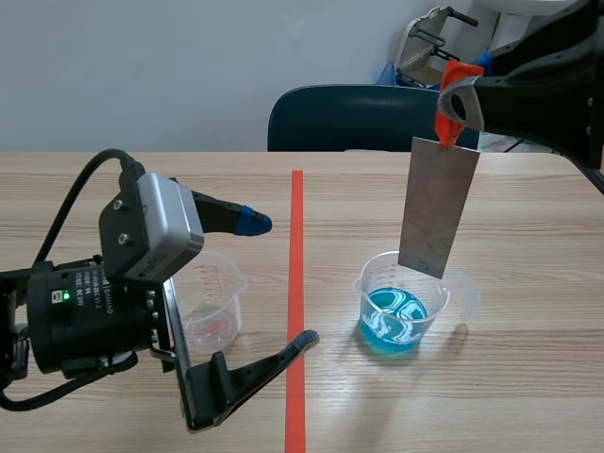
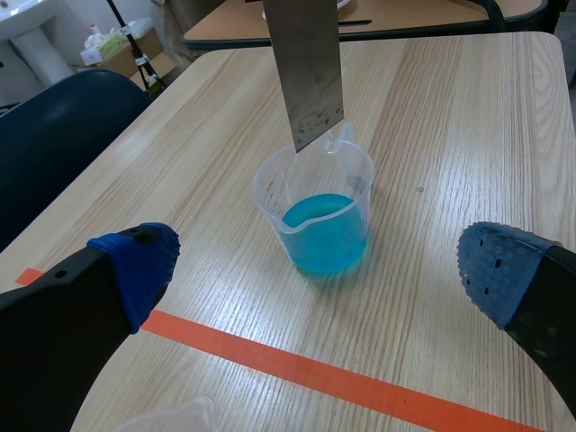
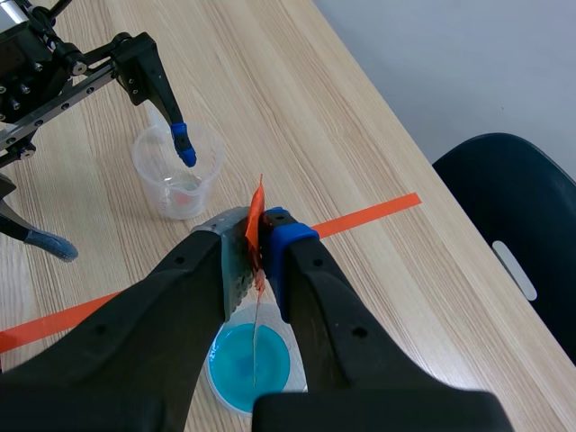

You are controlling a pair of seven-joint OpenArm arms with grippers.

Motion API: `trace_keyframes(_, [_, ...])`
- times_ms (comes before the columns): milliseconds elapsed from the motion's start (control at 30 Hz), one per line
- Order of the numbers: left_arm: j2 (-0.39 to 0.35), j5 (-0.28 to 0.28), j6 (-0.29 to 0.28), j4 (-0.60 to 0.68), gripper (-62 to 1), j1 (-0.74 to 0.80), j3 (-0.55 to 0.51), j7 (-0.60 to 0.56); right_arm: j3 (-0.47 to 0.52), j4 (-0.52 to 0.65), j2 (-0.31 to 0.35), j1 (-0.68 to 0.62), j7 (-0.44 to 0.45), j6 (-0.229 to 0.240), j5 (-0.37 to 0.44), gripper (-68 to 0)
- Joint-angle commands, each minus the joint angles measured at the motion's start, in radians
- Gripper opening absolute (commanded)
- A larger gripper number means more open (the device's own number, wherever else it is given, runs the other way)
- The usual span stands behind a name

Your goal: Do the redox reaction experiment

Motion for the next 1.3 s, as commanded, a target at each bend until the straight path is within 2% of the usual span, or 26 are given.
trace_keyframes(0, [0.002,-0.005,0.002,0.018,1.4,-0.002,-0.003,-0.013,0.011,0.000,0.003,0.012,0.013,-0.003,0.008,-66.9])
trace_keyframes(733, [0.002,-0.006,0.002,0.018,1.4,-0.002,-0.003,-0.013,0.011,0.000,0.003,0.012,0.015,-0.002,0.002,-66.9])
trace_keyframes(1067, [0.002,-0.006,0.002,0.018,1.4,-0.002,-0.003,-0.013,-0.002,-0.001,0.003,0.011,0.075,0.001,-0.053,-66.9])
trace_keyframes(1267, [0.002,-0.006,0.002,0.018,1.4,-0.002,-0.003,-0.013,-0.031,-0.040,0.002,0.011,0.138,0.001,-0.093,-66.9])
